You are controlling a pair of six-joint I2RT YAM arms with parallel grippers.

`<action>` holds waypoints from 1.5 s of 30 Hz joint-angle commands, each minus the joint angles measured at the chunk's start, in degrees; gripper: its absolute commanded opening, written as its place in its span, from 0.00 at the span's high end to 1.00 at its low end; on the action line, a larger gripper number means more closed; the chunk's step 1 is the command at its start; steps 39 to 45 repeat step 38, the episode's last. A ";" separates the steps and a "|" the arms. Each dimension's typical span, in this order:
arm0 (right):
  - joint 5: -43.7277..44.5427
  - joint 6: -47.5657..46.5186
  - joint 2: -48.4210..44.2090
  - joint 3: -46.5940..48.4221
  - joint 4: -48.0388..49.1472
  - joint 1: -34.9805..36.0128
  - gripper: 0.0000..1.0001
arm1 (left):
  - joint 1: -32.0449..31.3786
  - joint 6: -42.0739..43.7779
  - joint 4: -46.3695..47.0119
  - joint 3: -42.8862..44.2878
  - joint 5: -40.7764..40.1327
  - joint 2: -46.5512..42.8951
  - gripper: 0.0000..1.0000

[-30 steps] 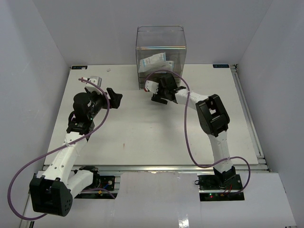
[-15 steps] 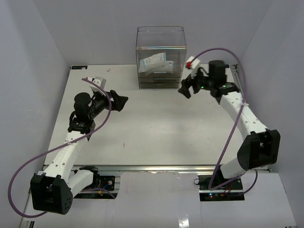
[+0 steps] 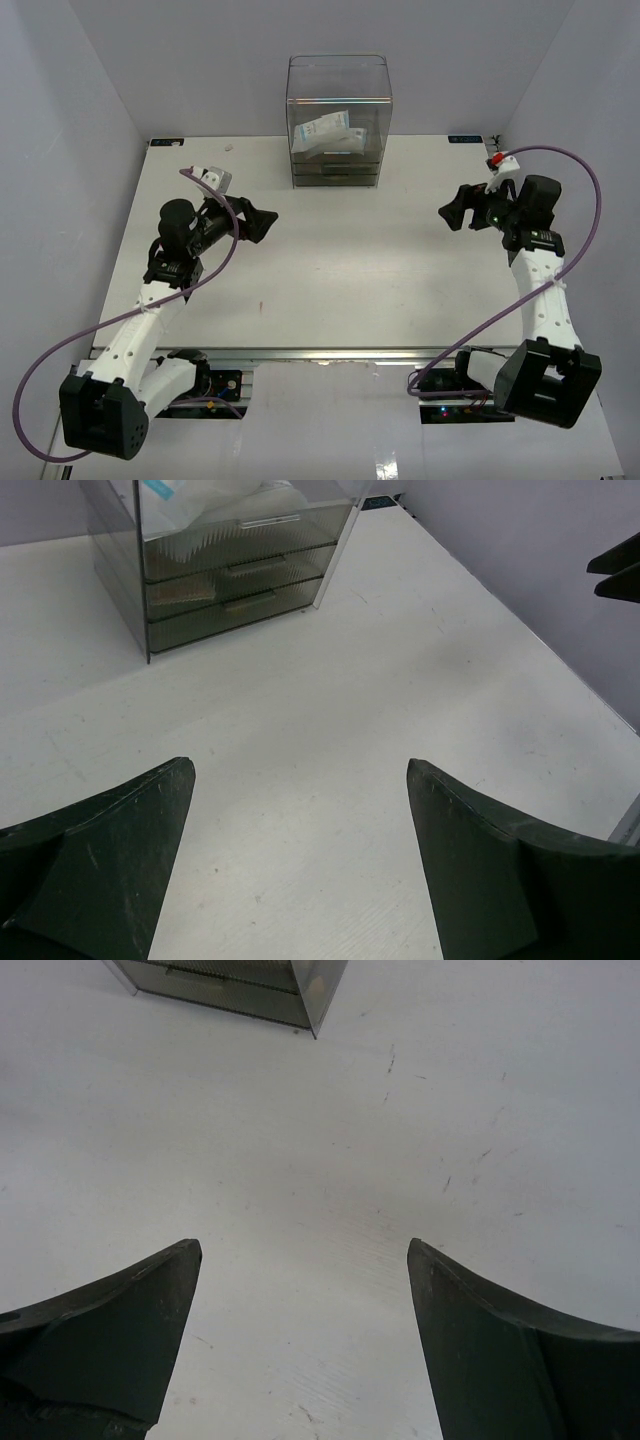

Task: Organize the makeup

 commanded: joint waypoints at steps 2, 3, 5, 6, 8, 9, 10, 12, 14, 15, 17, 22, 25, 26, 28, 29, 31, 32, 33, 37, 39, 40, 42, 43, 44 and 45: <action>3.80 6.63 -6.03 -5.87 8.72 -1.03 0.10 | -1.73 3.30 -1.22 -1.19 -3.62 -3.96 0.02; 4.31 6.90 -6.59 -6.78 9.08 -1.15 0.10 | -1.77 3.26 -1.73 -1.00 -3.86 -3.96 0.02; 4.93 7.41 -7.42 -8.66 9.96 -1.44 0.10 | -1.74 3.17 -2.28 -0.88 -4.15 -4.08 0.02; 4.72 7.73 -8.04 -9.22 10.35 -1.95 0.10 | -1.72 3.11 -2.42 -0.85 -4.39 -4.13 0.02; 4.43 8.28 -9.52 -9.42 10.72 -3.14 0.10 | -1.72 3.10 -2.77 -0.68 -4.99 -4.13 0.02; 5.53 8.40 -10.38 -9.54 10.83 -3.49 0.10 | -1.72 3.10 -2.92 -0.60 -5.26 -4.13 0.02; 7.19 8.61 -11.44 -9.75 11.02 -3.87 0.10 | -1.74 3.03 -3.04 -0.56 -5.55 -4.13 0.02; 10.00 9.88 -13.07 -10.46 11.72 -4.45 0.10 | -1.77 2.96 -3.17 -0.56 -5.67 -4.13 0.02; 12.37 11.38 -14.51 -11.68 12.84 -4.89 0.10 | -1.72 2.90 -3.28 -0.56 -5.68 -4.13 0.02; 12.75 11.91 -14.96 -12.27 13.47 -5.07 0.10 | -1.72 2.80 -3.28 -0.48 -5.64 -4.10 0.02; 12.43 12.57 -15.44 -12.85 14.09 -5.35 0.10 | -1.72 2.65 -3.28 -0.33 -5.50 -3.95 0.02; 11.22 13.09 -15.48 -13.01 14.18 -5.79 0.10 | -1.72 2.45 -3.19 -0.37 -5.25 -3.95 0.02; 11.31 13.57 -15.39 -13.19 14.18 -6.00 0.10 | -1.72 2.44 -3.19 -0.38 -5.41 -3.87 0.02; 11.31 13.74 -15.39 -13.24 14.18 -6.04 0.10 | -1.75 2.44 -3.27 -0.38 -5.41 -3.91 0.02; 11.31 14.02 -15.39 -13.33 14.18 -6.13 0.10 | -1.76 2.47 -3.33 -0.38 -5.41 -3.96 0.02; 11.31 14.12 -15.39 -13.38 14.18 -6.18 0.10 | -1.72 2.52 -3.29 -0.38 -5.42 -3.96 0.02; 11.23 14.31 -15.37 -13.48 14.18 -6.20 0.10 | -1.72 2.52 -3.37 -0.38 -5.50 -3.98 0.02; 11.23 14.35 -15.33 -13.52 14.18 -6.24 0.10 | -1.72 2.52 -3.37 -0.38 -5.50 -4.01 0.02; 11.23 14.39 -15.30 -13.56 14.18 -6.27 0.10 | -1.72 2.51 -3.37 -0.38 -5.50 -4.05 0.02; 11.23 14.63 -15.22 -13.81 14.42 -6.28 0.10 | -1.72 2.52 -3.37 -0.38 -5.59 -4.05 0.02; 10.99 14.78 -15.17 -13.96 15.34 -6.27 0.10 | -1.72 2.52 -3.37 -0.43 -5.59 -4.05 0.02; 10.99 14.78 -15.17 -13.96 15.34 -6.27 0.10 | -1.72 2.52 -3.37 -0.43 -5.59 -4.05 0.02; 10.99 14.78 -15.17 -13.96 15.34 -6.27 0.10 | -1.72 2.52 -3.37 -0.43 -5.59 -4.05 0.02; 10.99 14.78 -15.17 -13.96 15.34 -6.27 0.10 | -1.72 2.52 -3.37 -0.43 -5.59 -4.05 0.02; 10.99 14.78 -15.17 -13.96 15.34 -6.27 0.10 | -1.72 2.52 -3.37 -0.43 -5.59 -4.05 0.02; 10.99 14.78 -15.17 -13.96 15.34 -6.27 0.10 | -1.72 2.52 -3.37 -0.43 -5.59 -4.05 0.02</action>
